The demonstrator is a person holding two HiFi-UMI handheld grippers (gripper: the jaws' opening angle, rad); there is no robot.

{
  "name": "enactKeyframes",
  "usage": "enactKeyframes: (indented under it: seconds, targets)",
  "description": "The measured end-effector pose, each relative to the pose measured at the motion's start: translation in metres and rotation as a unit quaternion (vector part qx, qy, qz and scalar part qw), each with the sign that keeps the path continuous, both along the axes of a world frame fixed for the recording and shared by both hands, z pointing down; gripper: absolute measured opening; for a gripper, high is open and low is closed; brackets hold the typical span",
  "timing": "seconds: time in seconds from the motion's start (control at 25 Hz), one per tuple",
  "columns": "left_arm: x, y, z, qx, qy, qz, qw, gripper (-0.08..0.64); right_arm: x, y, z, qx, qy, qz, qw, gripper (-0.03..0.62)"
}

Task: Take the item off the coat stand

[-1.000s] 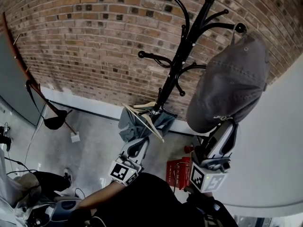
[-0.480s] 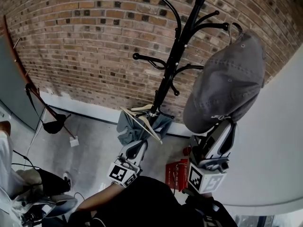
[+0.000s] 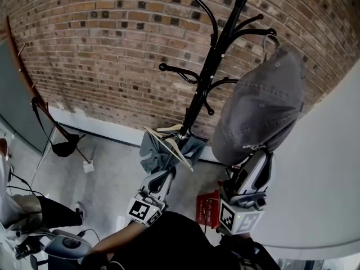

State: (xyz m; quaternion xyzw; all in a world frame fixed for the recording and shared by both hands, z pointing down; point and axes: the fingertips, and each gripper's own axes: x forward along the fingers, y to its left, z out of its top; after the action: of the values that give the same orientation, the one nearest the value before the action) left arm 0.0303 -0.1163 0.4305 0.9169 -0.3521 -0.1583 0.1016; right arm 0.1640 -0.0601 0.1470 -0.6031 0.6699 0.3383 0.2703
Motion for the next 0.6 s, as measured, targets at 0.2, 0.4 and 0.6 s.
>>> enactKeyframes:
  seconds: [0.2,0.4,0.6]
  targets:
    - [0.006,0.002,-0.001,-0.005,0.003,0.005,1.0,0.017,0.0,-0.005,0.021,-0.038,-0.007,-0.002,0.999,0.034]
    - [0.018,0.007,-0.004,0.003,-0.001,0.011,0.9999,0.017,0.008,-0.005,0.05,-0.072,-0.023,-0.006,0.997,0.034]
    - [0.027,0.009,-0.011,0.015,-0.001,0.017,0.9998,0.017,0.015,-0.004,0.07,-0.093,-0.023,0.018,0.995,0.034]
